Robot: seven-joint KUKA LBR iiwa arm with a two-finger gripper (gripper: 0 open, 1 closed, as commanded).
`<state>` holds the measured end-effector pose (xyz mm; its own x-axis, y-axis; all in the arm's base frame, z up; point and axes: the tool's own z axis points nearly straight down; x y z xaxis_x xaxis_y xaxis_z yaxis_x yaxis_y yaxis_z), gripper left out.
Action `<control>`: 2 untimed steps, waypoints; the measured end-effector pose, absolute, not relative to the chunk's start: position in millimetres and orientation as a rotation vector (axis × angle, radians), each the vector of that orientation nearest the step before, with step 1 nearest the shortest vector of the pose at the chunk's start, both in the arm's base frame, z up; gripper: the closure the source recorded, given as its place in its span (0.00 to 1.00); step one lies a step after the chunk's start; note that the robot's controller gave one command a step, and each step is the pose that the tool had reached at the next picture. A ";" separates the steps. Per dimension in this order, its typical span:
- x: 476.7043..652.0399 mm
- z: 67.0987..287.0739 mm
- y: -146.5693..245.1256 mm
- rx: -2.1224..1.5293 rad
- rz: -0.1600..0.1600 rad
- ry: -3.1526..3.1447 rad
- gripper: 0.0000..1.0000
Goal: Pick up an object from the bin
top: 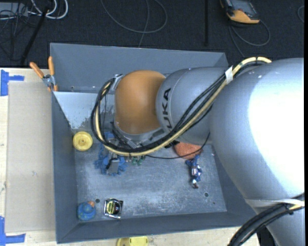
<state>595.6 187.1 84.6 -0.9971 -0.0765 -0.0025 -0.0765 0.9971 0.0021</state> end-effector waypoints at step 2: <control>595.4 104.2 186.4 -0.117 0.001 3.139 1.00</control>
Offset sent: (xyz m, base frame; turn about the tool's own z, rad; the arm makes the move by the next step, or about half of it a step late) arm 0.0000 0.0000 0.0019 0.0000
